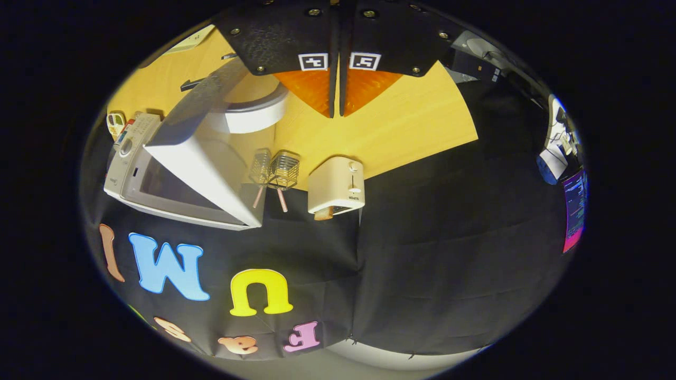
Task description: Open the microwave, put the food inside, and close the microwave door.
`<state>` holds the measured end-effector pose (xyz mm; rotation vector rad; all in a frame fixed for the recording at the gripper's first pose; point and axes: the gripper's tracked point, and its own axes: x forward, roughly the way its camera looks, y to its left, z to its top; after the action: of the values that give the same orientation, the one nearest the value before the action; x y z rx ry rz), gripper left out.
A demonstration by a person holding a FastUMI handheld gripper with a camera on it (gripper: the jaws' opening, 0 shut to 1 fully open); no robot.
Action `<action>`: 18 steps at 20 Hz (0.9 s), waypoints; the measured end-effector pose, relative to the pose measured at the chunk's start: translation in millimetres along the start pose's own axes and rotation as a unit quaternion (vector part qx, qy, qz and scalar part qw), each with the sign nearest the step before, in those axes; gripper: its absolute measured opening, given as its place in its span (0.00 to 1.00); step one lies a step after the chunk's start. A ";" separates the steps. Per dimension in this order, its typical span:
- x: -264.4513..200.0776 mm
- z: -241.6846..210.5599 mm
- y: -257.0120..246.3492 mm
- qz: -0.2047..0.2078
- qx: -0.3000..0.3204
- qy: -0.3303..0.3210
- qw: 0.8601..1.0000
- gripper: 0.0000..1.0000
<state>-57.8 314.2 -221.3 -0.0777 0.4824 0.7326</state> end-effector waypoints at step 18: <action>-28.0 5.6 -153.7 -0.151 0.018 0.001 0.988 0.01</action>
<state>27.8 183.5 -218.8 -0.1148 0.4736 0.4259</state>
